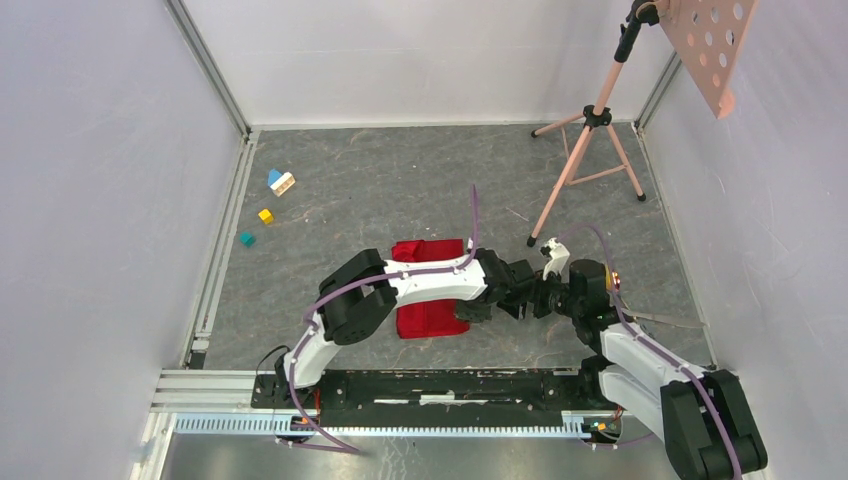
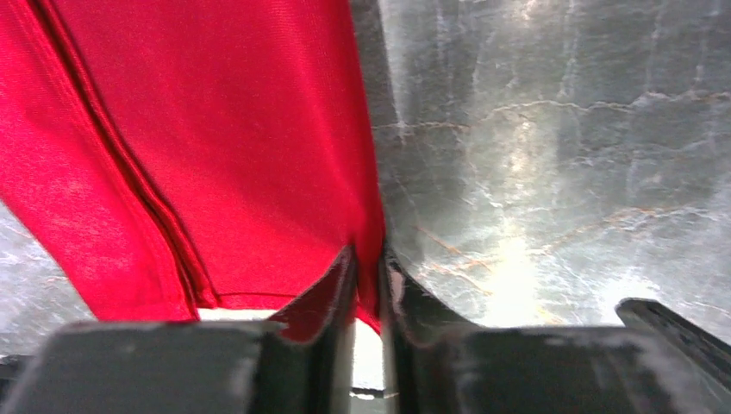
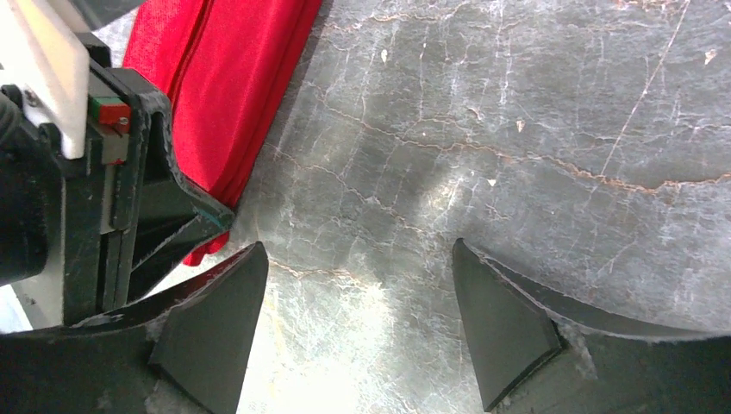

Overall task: Fold the napkin into a case and place the utensils inside
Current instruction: Pick up the 2/3-rectangle-folded napkin from the center of the board.

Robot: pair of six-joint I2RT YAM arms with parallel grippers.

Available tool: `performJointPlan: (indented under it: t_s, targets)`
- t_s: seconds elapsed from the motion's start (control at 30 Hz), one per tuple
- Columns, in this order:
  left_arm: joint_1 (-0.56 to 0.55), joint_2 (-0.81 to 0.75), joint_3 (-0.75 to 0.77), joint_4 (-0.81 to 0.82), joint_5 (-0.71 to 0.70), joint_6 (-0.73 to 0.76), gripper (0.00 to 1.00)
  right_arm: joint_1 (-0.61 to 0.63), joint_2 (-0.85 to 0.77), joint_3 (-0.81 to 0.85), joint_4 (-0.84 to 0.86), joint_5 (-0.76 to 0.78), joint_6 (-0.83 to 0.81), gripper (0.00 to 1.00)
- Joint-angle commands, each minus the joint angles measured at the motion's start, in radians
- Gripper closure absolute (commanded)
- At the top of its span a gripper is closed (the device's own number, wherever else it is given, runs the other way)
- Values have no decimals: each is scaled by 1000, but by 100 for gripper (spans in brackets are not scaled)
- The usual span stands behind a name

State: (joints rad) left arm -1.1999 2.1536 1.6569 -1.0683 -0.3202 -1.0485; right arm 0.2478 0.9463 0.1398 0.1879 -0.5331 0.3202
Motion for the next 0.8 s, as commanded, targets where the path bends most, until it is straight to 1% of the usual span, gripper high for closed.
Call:
performJointPlan:
  t_s: [0.0,0.03,0.07,0.2,0.3,0.43,0.6,0.77]
  targets:
    - [2,-35,-55,-6,-77,-21,89,-3,44,-36,-20,-34,25,13]
    - [3,-65,-80,13,-81,-10,93,-2,63,-36,0,-53,44,12]
    - [4,-98,-110,28,-83,-5,94,-2,81,-40,38,-78,74,11]
    - [12,-217,-211,105,-56,27,96,11,166,-47,212,-127,214,9]
    - [21,-274,-264,138,-21,39,97,57,252,-12,305,-127,297,9]
    - [23,-318,-298,145,-5,45,98,107,348,-7,508,-102,471,9]
    - [32,-376,-335,145,-2,48,98,152,464,30,675,-58,621,11]
    - [52,-429,-359,144,4,56,98,211,573,101,748,-46,692,13]
